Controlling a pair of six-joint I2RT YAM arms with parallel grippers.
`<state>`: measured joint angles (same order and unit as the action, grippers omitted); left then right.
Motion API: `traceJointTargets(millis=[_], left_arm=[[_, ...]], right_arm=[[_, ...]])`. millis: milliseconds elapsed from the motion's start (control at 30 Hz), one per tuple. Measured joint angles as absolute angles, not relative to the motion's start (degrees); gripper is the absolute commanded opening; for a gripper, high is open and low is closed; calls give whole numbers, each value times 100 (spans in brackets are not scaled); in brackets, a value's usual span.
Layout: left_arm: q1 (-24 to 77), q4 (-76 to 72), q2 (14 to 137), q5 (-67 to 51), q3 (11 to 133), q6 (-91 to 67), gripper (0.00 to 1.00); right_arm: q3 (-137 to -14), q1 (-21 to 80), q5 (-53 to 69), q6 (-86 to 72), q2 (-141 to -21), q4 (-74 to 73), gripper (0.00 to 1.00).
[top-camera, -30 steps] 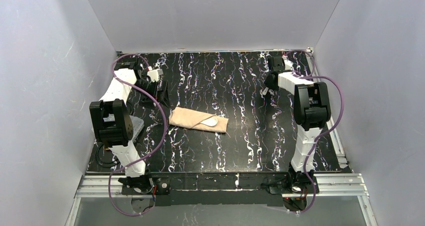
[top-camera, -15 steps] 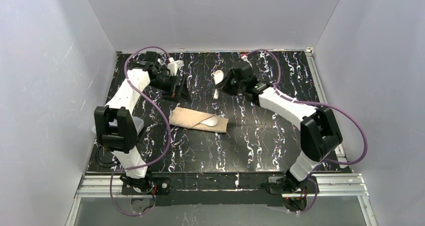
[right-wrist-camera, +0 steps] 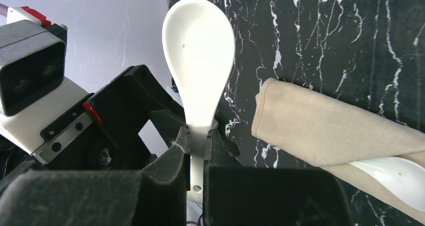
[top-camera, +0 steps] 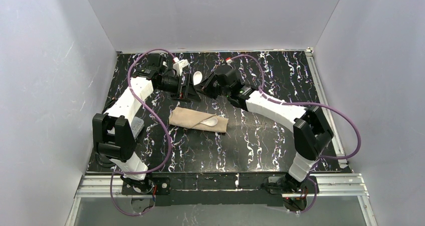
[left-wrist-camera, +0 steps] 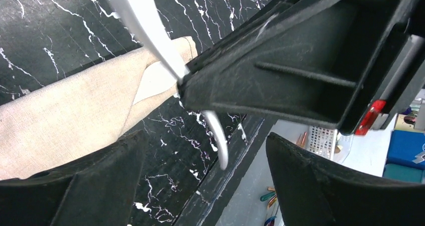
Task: Fold the napkin into a case and place the utensils inside
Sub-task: Pass from the right arm to the left, then pass from the left arm to the right
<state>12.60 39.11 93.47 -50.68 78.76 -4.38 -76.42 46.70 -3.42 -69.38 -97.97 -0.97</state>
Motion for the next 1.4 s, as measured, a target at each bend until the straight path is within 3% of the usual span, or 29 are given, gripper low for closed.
traceJointTargets(millis=[133,333,467,633,700,767,833,1167,1400], left_arm=[[1260,3800,9347,-5140,7846,-517,46],[1238,3721,9347,-5063,7832,-528,0],[1146,3752,9349,-4923,7822,-556,0],[1151,3916,9347,-4939,7822,-362,0],[1153,4012,9349,-5035,7824,-222,0],[1168,4160,9349,-5186,7824,-43,0],[1177,4311,9349,-5325,7824,128,0],[1194,5087,9389,-6368,7819,709,0],[1249,6932,10033,-7004,8420,2165,0]], right_arm=[[-7811,4807,-392,-7120,-9994,-43,1],[-7846,4908,-473,-7236,-10119,8,1],[-7883,4917,-519,-7220,-10125,64,5],[-7883,4834,-246,-7059,-10125,71,48],[-7883,4689,239,-6834,-10125,167,73],[-7883,4423,969,-6425,-10112,244,86],[-7881,4075,1706,-5795,-10051,268,93],[-8018,3507,3122,-1839,-8864,-1586,86],[-8919,3430,4018,-676,-9356,-2436,82]])
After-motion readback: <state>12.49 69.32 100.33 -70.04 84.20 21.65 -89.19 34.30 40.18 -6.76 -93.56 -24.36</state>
